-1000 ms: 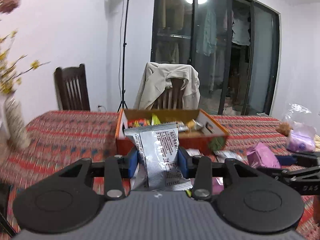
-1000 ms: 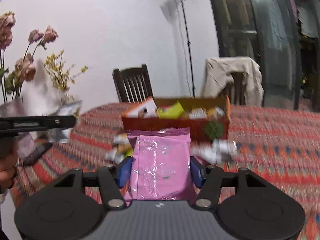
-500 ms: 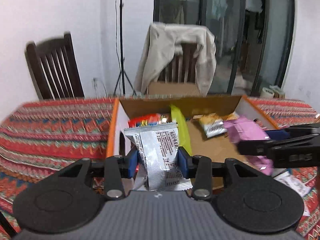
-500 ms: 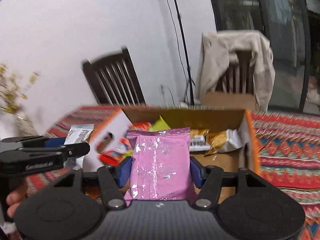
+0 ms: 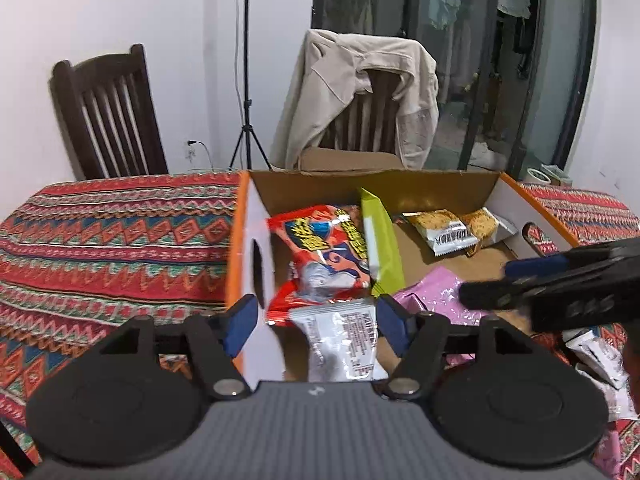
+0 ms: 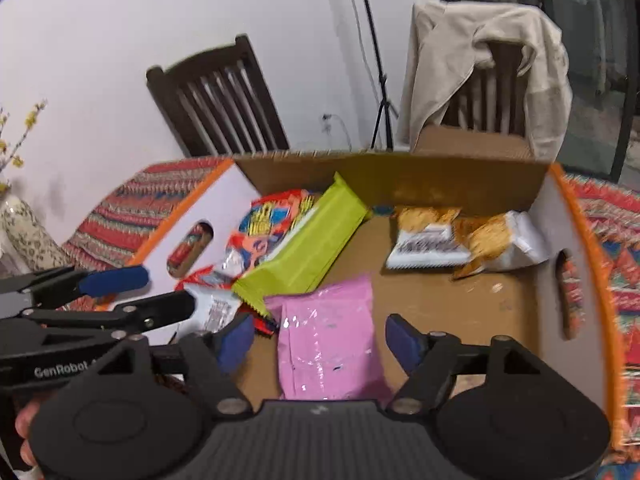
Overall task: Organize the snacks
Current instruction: 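Carry the white and pink packets into the box and release both, then move both grippers back over the remaining snack pile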
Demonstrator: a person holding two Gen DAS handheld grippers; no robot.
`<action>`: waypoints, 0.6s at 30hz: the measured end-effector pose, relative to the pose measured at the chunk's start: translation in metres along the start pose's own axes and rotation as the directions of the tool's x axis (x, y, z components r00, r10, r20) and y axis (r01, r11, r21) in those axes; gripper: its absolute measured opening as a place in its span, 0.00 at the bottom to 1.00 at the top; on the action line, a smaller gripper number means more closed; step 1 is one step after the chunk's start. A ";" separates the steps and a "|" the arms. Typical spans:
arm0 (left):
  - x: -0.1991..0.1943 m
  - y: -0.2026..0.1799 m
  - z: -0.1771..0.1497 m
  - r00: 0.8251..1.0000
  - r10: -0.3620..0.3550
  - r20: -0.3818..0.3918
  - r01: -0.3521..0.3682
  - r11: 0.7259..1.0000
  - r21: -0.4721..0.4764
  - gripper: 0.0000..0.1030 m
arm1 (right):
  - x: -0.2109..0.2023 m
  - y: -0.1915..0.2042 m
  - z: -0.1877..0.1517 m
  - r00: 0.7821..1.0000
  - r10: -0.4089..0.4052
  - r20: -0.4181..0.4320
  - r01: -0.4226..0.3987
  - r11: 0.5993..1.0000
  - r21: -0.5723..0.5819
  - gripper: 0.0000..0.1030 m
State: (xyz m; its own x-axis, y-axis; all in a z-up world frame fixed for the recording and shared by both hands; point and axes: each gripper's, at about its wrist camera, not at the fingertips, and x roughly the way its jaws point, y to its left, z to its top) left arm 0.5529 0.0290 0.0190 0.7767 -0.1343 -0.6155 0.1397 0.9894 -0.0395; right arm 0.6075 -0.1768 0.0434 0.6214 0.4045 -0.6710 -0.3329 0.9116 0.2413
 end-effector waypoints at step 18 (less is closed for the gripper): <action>-0.256 -0.039 -0.095 0.961 -0.006 0.275 -0.008 0.999 0.047 0.86 | -0.265 0.026 -0.088 0.935 -0.034 0.354 0.107 0.977 -0.186 0.87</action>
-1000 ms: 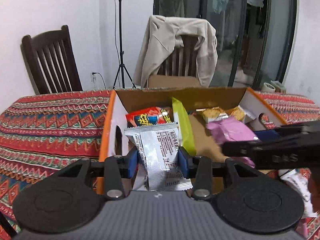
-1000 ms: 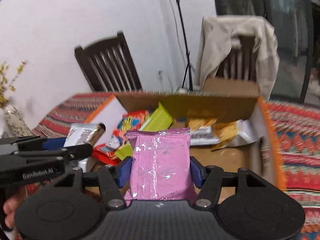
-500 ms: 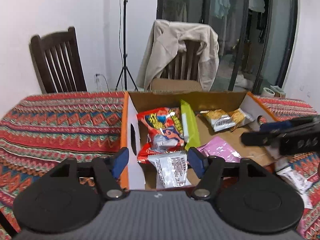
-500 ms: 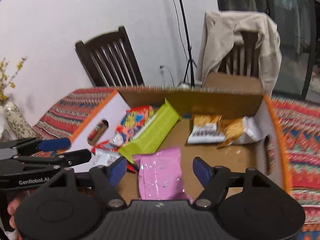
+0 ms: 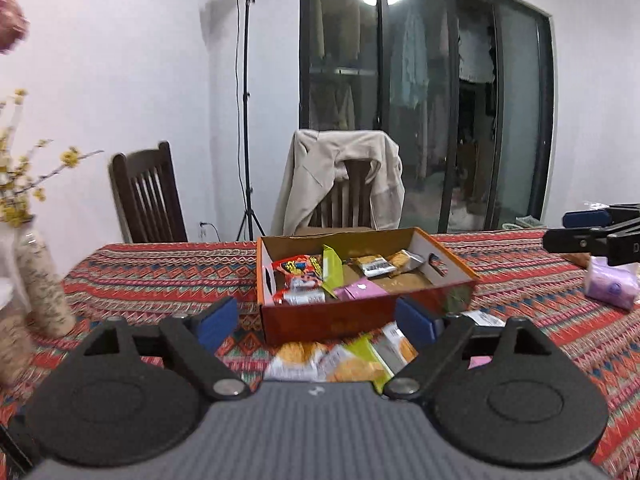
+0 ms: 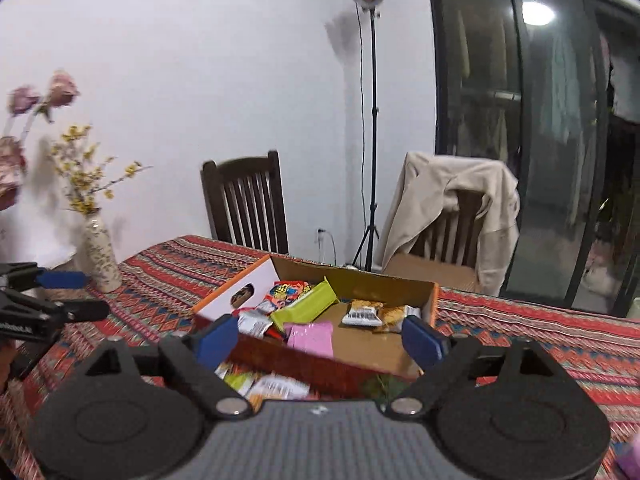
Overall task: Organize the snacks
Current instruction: 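Move both grippers back over the remaining snack pile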
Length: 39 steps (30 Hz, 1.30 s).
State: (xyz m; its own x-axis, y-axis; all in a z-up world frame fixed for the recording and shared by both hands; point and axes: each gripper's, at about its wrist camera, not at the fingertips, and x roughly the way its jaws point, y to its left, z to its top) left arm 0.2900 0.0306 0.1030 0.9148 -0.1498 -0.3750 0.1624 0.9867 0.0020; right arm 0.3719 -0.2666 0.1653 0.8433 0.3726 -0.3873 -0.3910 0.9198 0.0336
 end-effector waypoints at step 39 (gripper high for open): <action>-0.014 -0.039 -0.092 0.981 0.003 -0.193 -0.041 0.980 -0.195 0.78 | -0.076 0.039 -0.185 0.992 -0.017 -0.128 0.026 0.997 0.066 0.80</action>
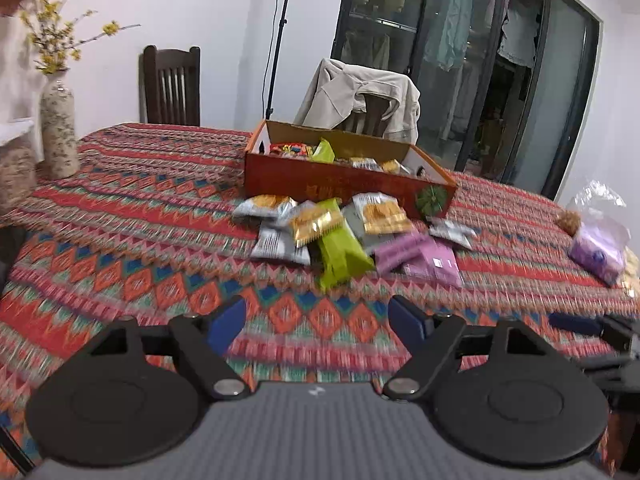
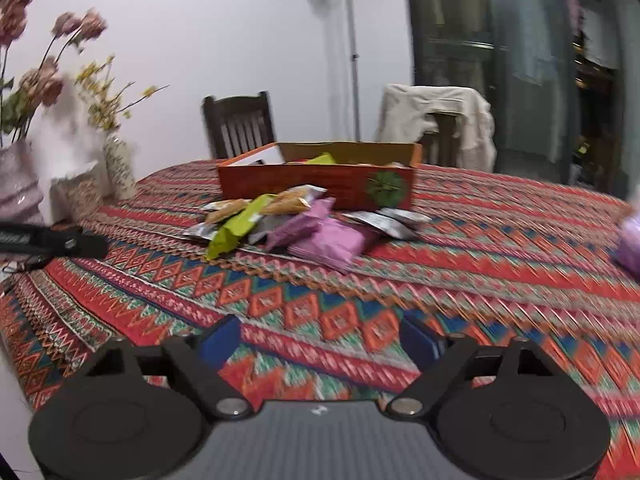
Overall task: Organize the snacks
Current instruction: 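Move both grippers back over the remaining snack pile, then grasp a white cracker packet with the left gripper while the right grasps a green bar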
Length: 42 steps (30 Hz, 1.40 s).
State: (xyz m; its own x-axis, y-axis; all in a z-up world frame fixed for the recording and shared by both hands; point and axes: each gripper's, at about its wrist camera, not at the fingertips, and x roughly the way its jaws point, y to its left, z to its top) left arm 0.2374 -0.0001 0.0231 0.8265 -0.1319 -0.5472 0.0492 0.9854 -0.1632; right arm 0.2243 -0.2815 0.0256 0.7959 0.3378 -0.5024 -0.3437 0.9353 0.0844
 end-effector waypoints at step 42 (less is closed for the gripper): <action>0.167 0.033 0.065 0.992 -0.002 -0.123 0.009 0.998 0.055 0.71 | 0.128 0.089 0.053 0.987 -0.031 -0.157 -0.008 0.972 -0.236 0.34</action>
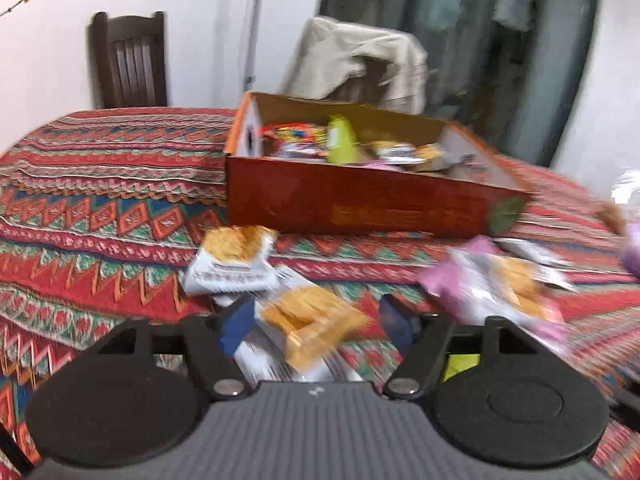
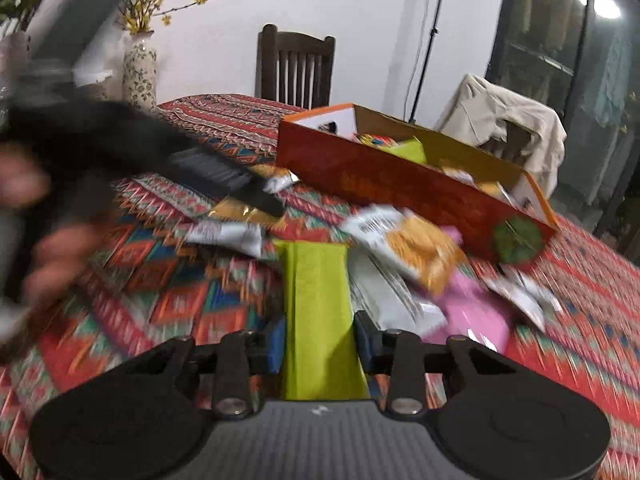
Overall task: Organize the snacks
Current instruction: 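Grasp a white cracker packet with the left gripper while the right grasps a green bar, then carry the white packet and green bar into the box and release both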
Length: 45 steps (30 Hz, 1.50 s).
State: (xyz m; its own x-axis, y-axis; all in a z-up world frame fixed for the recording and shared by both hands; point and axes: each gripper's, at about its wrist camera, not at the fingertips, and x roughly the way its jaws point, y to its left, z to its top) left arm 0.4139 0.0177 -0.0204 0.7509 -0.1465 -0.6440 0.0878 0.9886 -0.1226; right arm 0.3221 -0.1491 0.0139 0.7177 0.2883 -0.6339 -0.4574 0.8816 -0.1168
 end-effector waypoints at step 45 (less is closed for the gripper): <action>-0.138 -0.023 -0.119 0.998 -0.059 -0.011 0.059 0.998 0.020 0.41 | -0.120 -0.092 -0.096 0.991 0.036 0.128 -0.072 0.955 0.289 0.35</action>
State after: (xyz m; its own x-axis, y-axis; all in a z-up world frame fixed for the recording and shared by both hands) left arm 0.2305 0.0106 -0.0189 0.7372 -0.2050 -0.6438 0.1450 0.9787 -0.1456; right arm 0.2278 -0.3010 0.0272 0.7617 0.3655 -0.5351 -0.3369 0.9287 0.1548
